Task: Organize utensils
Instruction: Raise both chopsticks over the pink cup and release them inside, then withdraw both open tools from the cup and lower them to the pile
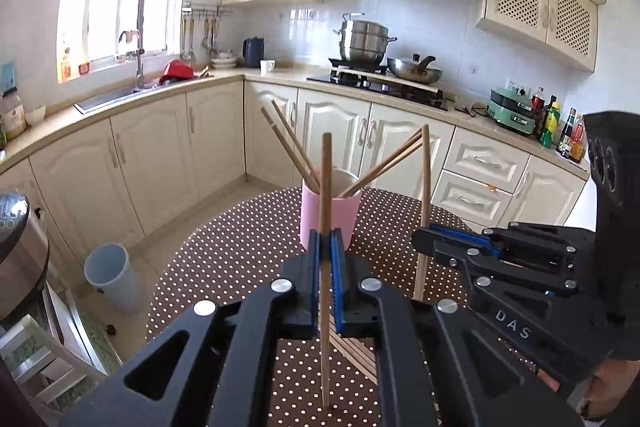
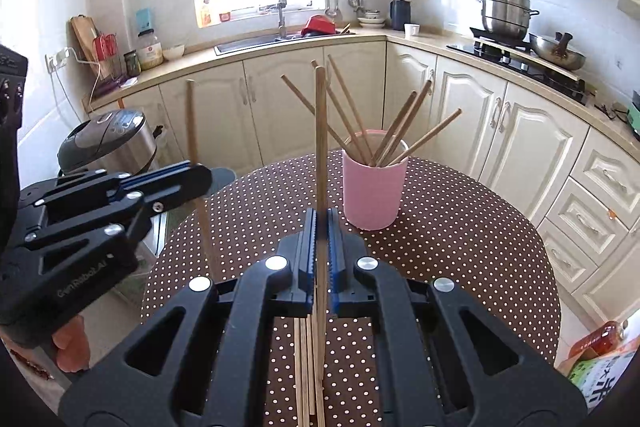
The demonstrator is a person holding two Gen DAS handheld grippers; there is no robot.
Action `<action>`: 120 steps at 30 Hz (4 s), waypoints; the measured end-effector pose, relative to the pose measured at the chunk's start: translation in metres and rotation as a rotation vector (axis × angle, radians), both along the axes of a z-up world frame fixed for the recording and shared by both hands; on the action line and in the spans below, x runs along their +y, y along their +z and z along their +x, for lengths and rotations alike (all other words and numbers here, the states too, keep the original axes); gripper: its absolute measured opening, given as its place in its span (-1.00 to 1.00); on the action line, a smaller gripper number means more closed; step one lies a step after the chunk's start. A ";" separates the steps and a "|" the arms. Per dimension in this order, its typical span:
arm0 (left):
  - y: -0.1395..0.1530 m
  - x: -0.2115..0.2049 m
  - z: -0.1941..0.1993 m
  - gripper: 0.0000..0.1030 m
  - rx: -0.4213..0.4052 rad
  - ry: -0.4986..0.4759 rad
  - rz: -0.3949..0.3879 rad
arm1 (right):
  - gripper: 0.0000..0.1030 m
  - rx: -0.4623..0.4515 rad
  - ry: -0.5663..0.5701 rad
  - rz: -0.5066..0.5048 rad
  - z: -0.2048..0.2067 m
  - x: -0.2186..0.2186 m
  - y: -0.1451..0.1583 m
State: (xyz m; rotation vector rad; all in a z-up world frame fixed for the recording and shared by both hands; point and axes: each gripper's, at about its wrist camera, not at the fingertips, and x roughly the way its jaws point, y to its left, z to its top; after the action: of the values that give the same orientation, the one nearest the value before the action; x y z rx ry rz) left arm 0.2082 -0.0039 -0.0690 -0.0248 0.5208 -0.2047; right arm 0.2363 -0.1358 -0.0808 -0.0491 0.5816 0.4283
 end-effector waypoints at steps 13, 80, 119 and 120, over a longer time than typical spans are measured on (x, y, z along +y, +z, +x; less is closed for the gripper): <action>0.015 -0.006 -0.007 -0.89 -0.046 -0.011 -0.009 | -0.89 -0.076 -0.072 0.062 -0.006 -0.027 0.008; 0.045 -0.012 0.140 -0.35 -0.180 0.059 -0.033 | -0.88 -0.287 -0.165 0.186 0.105 -0.037 0.052; 0.062 0.020 0.078 0.11 -0.212 0.142 0.021 | -0.55 -0.223 -0.122 0.183 0.058 -0.028 0.059; 0.063 0.021 0.073 0.14 -0.217 0.143 0.021 | -0.55 -0.226 -0.123 0.182 0.055 -0.028 0.060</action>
State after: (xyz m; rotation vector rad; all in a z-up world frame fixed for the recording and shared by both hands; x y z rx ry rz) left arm 0.2810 0.0168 -0.0055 -0.0187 0.3033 -0.0606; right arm 0.2912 -0.1638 -0.0212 0.1109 0.3195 0.3492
